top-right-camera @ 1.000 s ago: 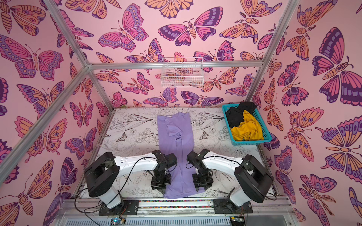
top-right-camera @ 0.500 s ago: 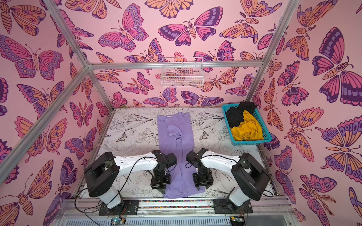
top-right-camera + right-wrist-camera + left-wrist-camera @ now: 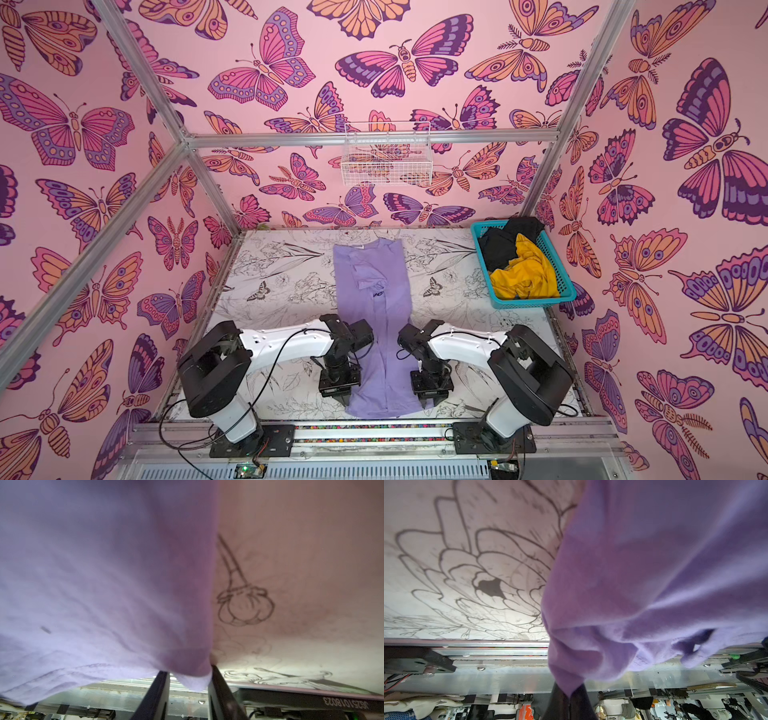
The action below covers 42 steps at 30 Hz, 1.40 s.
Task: Fold and stack t-shirts
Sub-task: Fold the T-shirt.
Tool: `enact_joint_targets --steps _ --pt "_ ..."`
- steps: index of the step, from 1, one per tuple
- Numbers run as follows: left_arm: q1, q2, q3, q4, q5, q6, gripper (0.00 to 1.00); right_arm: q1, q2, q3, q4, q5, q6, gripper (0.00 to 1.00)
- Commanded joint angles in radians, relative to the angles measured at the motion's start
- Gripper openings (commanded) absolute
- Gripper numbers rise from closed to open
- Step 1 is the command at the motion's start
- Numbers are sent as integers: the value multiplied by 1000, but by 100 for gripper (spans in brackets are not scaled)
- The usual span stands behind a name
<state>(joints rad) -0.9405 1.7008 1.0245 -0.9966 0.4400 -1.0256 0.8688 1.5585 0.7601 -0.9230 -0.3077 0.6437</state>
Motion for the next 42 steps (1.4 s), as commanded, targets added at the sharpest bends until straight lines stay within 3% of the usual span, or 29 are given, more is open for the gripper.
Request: enact_joint_targets --steps 1,2,3,12,19,24,37,42 --pt "7 -20 -3 -39 -25 -10 0 -18 5 -11 26 -12 -28 15" --pt "6 -22 -1 -39 -25 -12 0 -21 3 -13 29 -15 -31 4" --pt "7 -21 0 -40 -25 -13 0 -23 2 -13 25 -14 -33 0" --pt "5 -20 29 -56 -26 -16 0 4 -137 10 -107 16 43 0" --pt "-26 -35 14 -96 3 -38 0 119 -339 14 -163 6 274 0" --pt "-71 -76 -8 -103 0 -89 0 245 -406 9 -180 43 435 0" --pt "-218 -352 -136 -128 -25 -374 0 444 -376 73 -217 118 613 0" --pt "-171 -354 -89 -128 -136 -321 0 424 -298 147 -224 160 522 0"
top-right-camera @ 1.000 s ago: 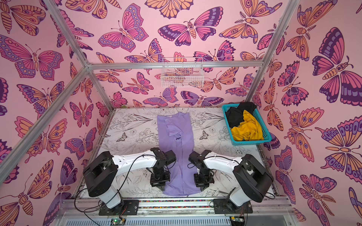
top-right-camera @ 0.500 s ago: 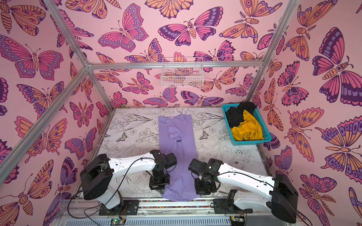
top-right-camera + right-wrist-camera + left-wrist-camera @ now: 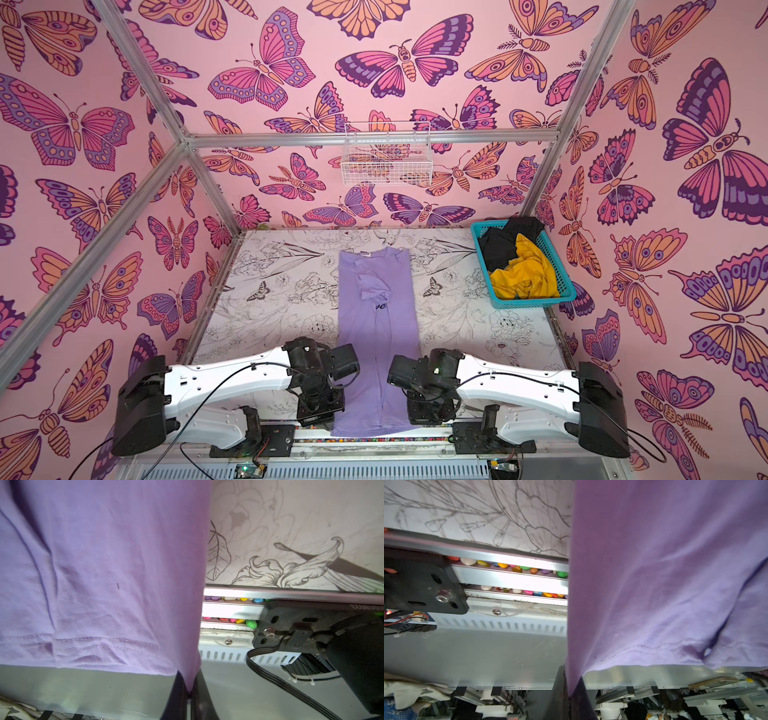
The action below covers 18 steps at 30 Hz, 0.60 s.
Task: Fold and stack t-shirts
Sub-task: Fold the T-shirt.
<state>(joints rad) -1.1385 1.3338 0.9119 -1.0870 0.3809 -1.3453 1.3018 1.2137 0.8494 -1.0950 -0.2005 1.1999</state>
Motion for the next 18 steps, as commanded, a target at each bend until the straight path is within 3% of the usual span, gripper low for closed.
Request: enact_joint_targets --steps 1,8,18 --pt "43 26 49 -46 -93 27 0 -12 74 89 -81 69 -59 0" --pt "126 122 176 -79 -185 142 0 -54 128 239 -147 169 -176 0" --pt "269 246 317 -92 -289 286 0 -281 161 311 -167 250 -402 0"
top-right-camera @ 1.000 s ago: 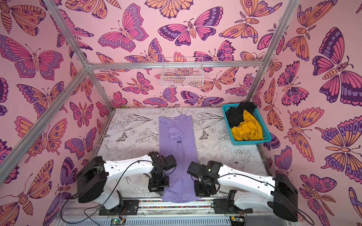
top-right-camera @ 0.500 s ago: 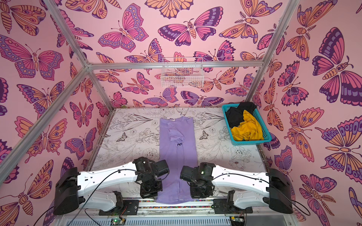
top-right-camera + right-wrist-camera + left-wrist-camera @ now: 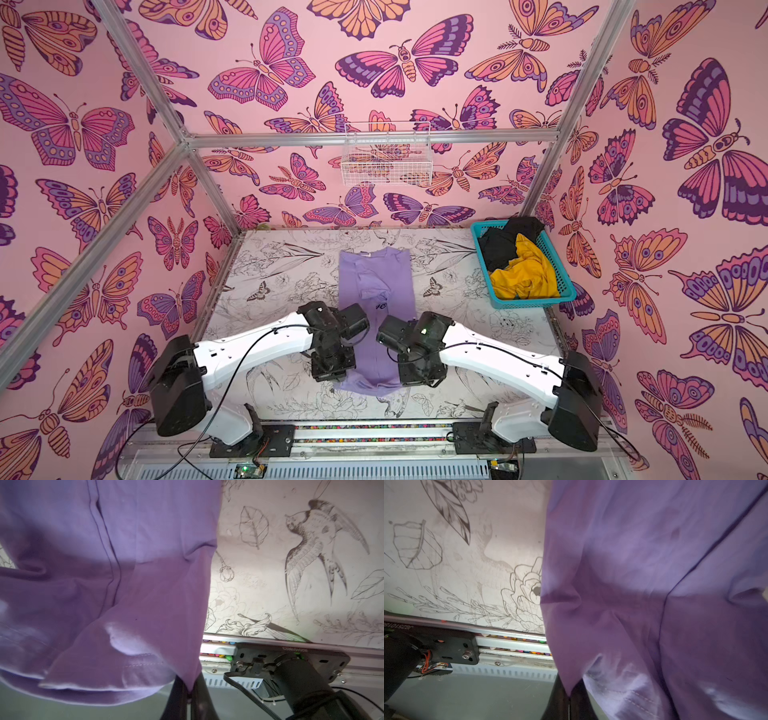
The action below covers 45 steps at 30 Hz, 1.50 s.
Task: Fold and stack t-shirts
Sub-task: Fold the T-shirt.
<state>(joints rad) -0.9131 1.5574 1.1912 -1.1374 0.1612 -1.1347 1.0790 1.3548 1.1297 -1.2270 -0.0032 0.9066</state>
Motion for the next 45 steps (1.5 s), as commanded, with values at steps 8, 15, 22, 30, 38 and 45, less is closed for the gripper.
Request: enact_joint_targets --steps 8,15,22,30,38,45 --pt "178 138 231 -46 -133 198 0 -220 148 121 46 45 -303 0" --pt "235 257 367 -47 -143 257 0 -298 309 295 92 1 -430 0" --pt "243 346 414 -44 -132 270 0 -374 472 454 81 -5 -520 0" --pt "278 379 428 -42 -148 285 0 -427 593 524 81 5 -573 0" --pt "314 427 450 -30 -172 310 0 -473 679 623 74 3 -609 0" --pt "327 527 480 38 -165 331 22 -498 791 736 54 -7 -637 22"
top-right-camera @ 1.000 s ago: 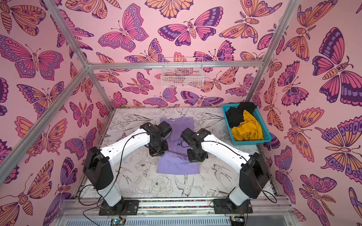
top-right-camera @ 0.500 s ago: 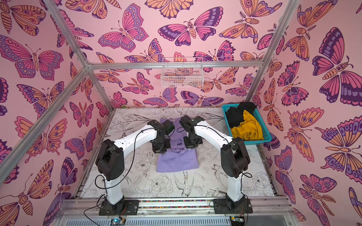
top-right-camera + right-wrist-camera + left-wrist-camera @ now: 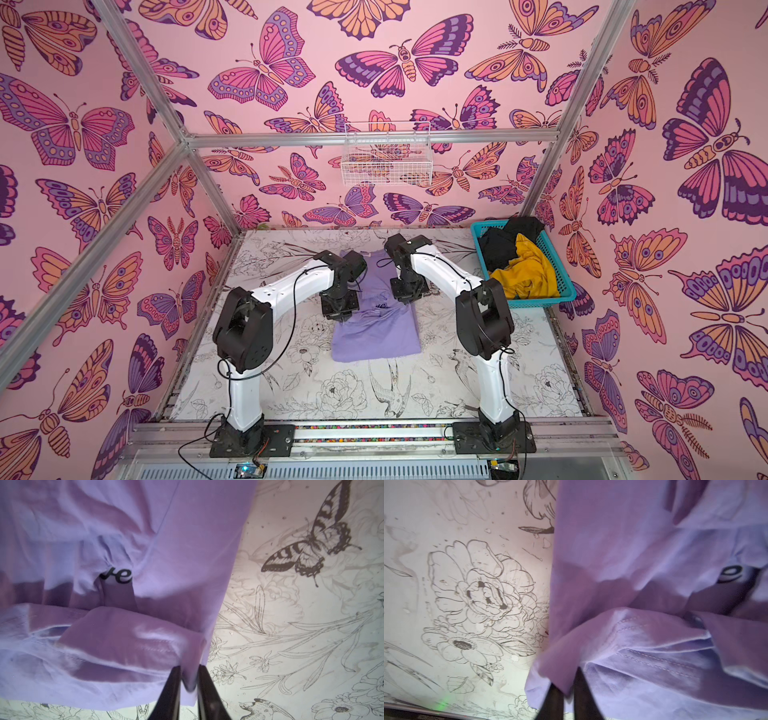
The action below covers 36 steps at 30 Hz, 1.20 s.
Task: Fold and stack t-shirts
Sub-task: Fold the T-shirt, then smooth out the T-shirt at the center of the board.
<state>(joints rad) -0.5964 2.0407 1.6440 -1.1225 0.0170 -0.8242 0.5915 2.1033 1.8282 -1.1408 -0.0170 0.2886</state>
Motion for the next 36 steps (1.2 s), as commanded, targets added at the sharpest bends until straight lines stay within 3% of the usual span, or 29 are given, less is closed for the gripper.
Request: enact_joint_targets --steps 1,12,21,26,31,36 --pt "12 61 47 26 -43 23 22 -10 49 47 -31 14 -17 22" --pt "47 78 262 52 -190 77 21 -15 65 82 -45 30 -22 22" --pt "49 49 226 50 -215 64 18 -19 93 149 -72 145 -57 21" --pt "49 -24 184 8 -109 81 15 -23 75 207 -155 102 -38 20" --pt "46 -145 56 -83 15 15 15 6 -94 43 -129 41 11 20" --pt "41 -144 -73 -55 69 27 24 14 -158 -85 -92 -24 35 24"
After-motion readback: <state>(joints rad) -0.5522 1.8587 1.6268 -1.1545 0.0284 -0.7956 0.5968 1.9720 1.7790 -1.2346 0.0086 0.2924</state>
